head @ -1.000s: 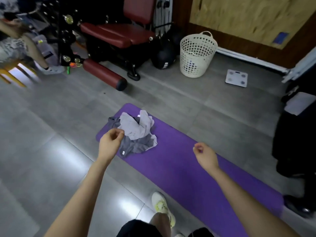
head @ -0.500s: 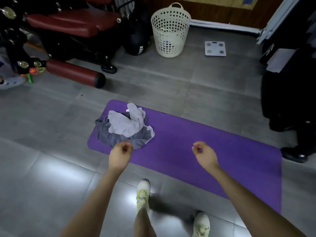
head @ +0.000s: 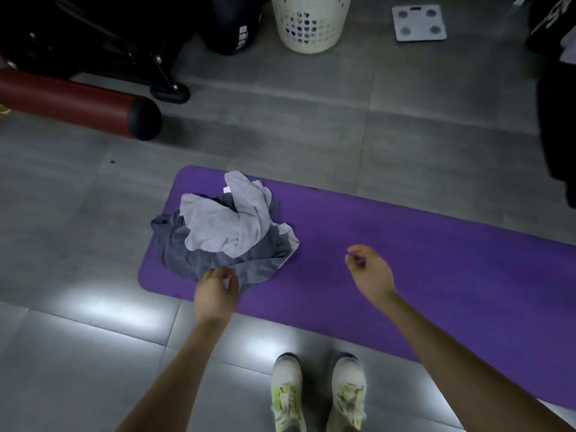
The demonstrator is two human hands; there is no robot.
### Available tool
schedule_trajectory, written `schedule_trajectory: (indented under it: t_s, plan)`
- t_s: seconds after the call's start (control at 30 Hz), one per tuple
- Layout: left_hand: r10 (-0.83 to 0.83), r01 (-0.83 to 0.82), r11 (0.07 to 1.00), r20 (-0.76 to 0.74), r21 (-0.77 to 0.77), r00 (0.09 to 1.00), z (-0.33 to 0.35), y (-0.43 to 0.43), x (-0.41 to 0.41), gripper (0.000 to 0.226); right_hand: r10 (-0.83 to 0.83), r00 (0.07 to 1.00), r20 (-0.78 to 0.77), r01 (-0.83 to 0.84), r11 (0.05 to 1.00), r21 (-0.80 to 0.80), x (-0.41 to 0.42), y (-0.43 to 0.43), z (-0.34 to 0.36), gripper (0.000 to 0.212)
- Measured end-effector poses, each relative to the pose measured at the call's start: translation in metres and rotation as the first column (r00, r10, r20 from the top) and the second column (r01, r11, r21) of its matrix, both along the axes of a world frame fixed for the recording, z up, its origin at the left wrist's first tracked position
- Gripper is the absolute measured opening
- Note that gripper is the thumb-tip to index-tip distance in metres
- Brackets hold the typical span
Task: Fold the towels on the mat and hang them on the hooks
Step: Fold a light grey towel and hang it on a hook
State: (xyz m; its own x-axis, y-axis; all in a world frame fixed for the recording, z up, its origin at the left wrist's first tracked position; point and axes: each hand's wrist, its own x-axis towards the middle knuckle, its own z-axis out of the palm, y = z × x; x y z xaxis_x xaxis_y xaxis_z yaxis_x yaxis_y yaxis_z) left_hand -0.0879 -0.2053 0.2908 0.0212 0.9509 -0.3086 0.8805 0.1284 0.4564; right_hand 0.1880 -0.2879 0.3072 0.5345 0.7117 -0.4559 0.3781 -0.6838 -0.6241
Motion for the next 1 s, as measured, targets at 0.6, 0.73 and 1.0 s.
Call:
schedule_trajectory:
  t_s: [0.6,0.73,1.0]
  plan:
    - [0.127,-0.089,0.937,-0.093,0.338,0.987,-0.401,0.127,0.016,0.027,0.274,0.959,0.078,-0.283,0.949,0.142,-0.022,0.113,-0.399,0.029]
    - [0.000,0.020,0.877,-0.041,0.480,0.999,-0.398,0.122,0.011,0.023,0.297,0.949,0.104,-0.311,0.935,0.168,-0.024,0.103,-0.412,0.031]
    - [-0.677,0.623,0.520,-0.162,0.584,0.718,-0.307,0.098,0.038,0.017,0.194,0.976,0.099,-0.218,0.882,0.418,-0.013,0.065,-0.347,0.029]
